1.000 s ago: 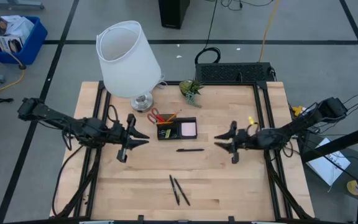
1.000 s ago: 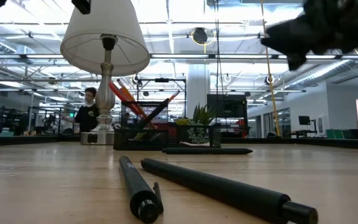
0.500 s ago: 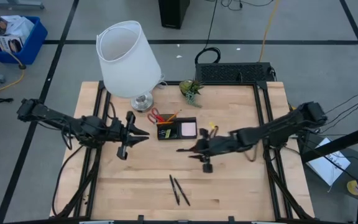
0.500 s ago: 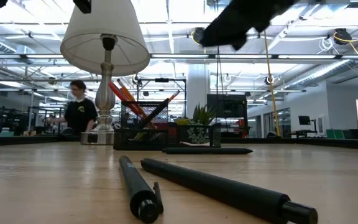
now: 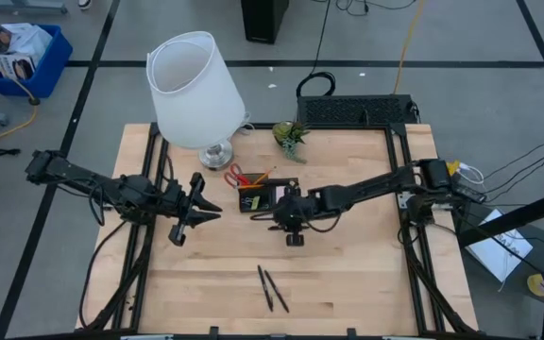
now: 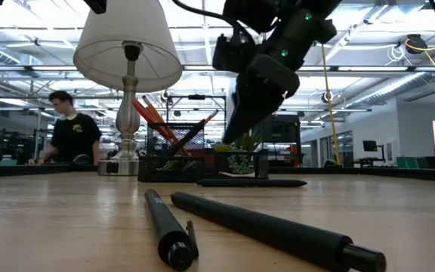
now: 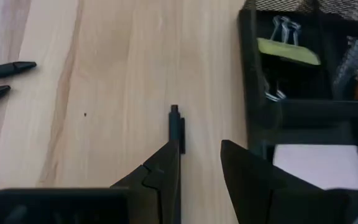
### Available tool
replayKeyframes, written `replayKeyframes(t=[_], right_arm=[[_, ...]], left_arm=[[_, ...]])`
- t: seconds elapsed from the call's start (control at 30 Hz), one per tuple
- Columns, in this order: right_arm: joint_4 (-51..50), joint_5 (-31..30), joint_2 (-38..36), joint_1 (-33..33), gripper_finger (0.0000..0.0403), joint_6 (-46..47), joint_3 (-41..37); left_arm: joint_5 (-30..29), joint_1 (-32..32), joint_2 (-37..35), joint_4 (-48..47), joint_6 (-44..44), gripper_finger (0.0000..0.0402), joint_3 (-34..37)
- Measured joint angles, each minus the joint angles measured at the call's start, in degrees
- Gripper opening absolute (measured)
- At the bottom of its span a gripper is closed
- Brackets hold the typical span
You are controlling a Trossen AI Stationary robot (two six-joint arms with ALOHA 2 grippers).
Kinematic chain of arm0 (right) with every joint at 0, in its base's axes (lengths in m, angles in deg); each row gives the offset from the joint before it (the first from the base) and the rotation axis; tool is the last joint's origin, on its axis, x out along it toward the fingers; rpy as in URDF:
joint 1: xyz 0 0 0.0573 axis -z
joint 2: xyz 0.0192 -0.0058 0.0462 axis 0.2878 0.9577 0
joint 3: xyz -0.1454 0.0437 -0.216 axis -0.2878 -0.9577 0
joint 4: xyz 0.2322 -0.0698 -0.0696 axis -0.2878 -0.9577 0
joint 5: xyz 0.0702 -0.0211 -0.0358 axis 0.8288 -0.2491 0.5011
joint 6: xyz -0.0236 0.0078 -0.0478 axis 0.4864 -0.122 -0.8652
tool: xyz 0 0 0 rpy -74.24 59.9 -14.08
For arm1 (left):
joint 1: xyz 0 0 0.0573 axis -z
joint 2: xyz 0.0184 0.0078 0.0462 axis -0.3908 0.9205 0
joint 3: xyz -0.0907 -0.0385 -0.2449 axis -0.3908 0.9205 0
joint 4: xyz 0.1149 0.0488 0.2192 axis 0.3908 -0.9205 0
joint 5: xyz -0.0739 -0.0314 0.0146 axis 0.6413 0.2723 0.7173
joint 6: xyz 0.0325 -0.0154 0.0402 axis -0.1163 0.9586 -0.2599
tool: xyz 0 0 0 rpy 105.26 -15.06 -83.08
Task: Pick and place office supplies into organizer
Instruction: Put the top black pen into the black desk organizer
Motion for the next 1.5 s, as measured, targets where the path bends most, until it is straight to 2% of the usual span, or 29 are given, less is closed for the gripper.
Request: replayKeyframes(t=[0.13, 0.5, 1.33, 1.5], right_arm=[[-0.08, 2.86, 2.00, 0.03, 0.0114, -0.56, 0.82], [0.88, 2.61, 9.04, -0.62, 0.0114, -2.58, 6.18], [1.77, 2.54, 13.29, 0.54, 0.0114, -0.79, 6.49], [1.38, 2.56, 13.01, 0.71, 0.0114, 3.21, 6.41]], left_arm=[[-0.17, -0.02, 0.04, -0.18, 0.11, 0.0067, 0.00], [-1.05, -0.06, 0.04, -0.15, 0.20, 0.0067, 0.00], [-1.14, 0.09, 0.04, -1.31, 0.20, 0.0067, 0.00], [-1.16, 0.09, 0.04, -1.30, 0.34, 0.0067, 0.00]])
